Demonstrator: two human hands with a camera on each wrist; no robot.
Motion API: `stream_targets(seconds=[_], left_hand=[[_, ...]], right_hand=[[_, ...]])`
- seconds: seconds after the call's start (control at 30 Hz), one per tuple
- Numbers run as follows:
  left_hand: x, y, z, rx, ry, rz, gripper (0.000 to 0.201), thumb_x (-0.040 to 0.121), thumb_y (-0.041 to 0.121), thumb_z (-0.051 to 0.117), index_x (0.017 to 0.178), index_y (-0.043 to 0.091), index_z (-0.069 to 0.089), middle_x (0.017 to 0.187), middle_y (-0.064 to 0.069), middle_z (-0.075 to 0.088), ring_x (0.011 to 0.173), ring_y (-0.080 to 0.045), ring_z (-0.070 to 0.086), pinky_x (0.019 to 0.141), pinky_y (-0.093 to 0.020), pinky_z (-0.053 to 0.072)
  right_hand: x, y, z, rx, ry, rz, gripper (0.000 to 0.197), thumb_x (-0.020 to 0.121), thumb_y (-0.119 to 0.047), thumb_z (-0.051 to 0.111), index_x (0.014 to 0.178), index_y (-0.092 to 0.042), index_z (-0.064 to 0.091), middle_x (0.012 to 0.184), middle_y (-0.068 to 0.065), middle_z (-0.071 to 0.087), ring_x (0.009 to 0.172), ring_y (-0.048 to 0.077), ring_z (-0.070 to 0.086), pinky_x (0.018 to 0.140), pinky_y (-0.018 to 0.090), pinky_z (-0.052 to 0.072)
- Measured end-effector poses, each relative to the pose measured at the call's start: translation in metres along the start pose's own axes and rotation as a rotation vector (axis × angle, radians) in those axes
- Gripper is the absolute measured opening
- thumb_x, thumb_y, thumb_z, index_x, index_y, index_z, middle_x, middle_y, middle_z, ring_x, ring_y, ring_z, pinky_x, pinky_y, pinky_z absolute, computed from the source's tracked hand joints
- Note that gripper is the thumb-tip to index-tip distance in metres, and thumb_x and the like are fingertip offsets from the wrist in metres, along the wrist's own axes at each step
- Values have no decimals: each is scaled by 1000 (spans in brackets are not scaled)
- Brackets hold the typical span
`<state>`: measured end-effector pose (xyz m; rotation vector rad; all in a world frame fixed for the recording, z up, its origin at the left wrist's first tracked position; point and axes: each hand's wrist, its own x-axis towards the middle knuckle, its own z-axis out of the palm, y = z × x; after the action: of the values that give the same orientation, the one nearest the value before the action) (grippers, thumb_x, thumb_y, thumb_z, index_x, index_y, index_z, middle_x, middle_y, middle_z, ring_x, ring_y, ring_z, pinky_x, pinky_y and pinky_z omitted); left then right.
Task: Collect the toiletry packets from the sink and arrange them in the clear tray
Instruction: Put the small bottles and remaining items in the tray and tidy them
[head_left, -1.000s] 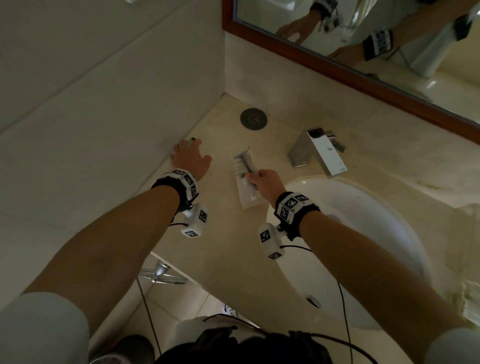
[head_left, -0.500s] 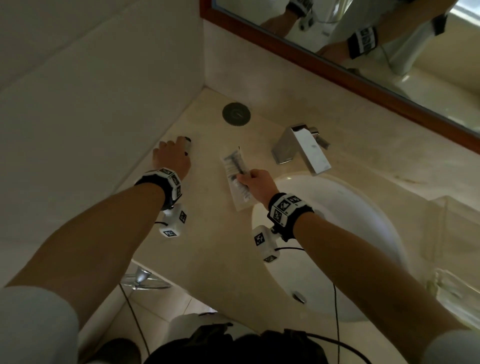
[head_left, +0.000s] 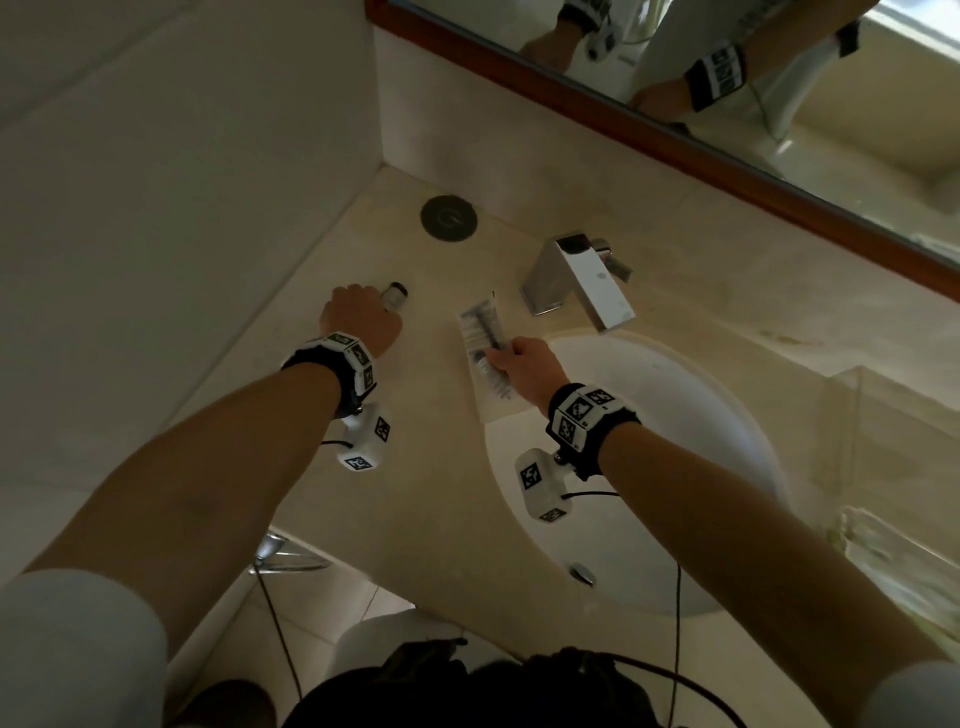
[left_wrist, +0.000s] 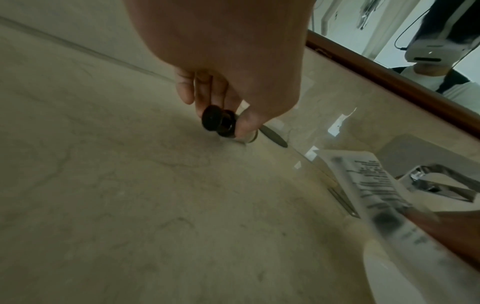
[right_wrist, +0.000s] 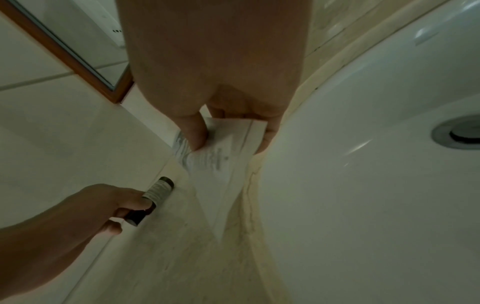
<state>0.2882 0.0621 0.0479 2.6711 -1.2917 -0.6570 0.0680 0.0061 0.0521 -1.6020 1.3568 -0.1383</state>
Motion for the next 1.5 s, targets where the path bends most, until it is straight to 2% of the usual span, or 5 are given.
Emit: stream_targets(seconds=[0.27, 0.57, 1.13, 1.3, 1.5], left_hand=[[-19, 34, 16, -130, -16, 219, 31, 93, 22, 44, 101, 0, 65, 102, -22, 62, 93, -38, 59, 81, -43, 51], [-63, 87, 42, -244, -130, 352, 37, 98, 21, 48, 130, 4, 55, 129, -22, 53, 116, -37, 52, 98, -40, 41], [-157, 240, 97, -198, -247, 643, 31, 97, 19, 46, 120, 4, 61, 112, -19, 63, 96, -34, 60, 79, -34, 45], [-183, 287, 108, -149, -264, 706, 27, 95, 17, 46, 111, 5, 63, 93, -14, 63, 71, -26, 54, 62, -29, 40], [-218, 335, 120, -118, -257, 770, 24, 93, 17, 48, 106, 5, 64, 81, -11, 57, 60, -19, 47, 52, -27, 35]], right_hand=[[-25, 20, -25, -55, 16, 31, 32, 90, -29, 60, 64, -15, 49, 77, 13, 57, 72, 24, 53, 66, 33, 39], [-63, 60, -68, -67, 61, 55, 34, 90, -26, 61, 62, -14, 46, 63, 4, 50, 65, 22, 50, 62, 30, 37], [-164, 169, -190, 33, 324, 184, 24, 87, -20, 58, 65, -14, 51, 65, 5, 51, 64, 22, 49, 61, 29, 37], [-197, 201, -221, 34, 376, 197, 14, 88, -13, 51, 76, -9, 57, 68, 4, 55, 71, 22, 53, 59, 27, 39], [-235, 241, -262, 11, 432, 190, 10, 90, -15, 55, 88, -9, 63, 75, 5, 58, 69, 20, 53, 57, 27, 38]])
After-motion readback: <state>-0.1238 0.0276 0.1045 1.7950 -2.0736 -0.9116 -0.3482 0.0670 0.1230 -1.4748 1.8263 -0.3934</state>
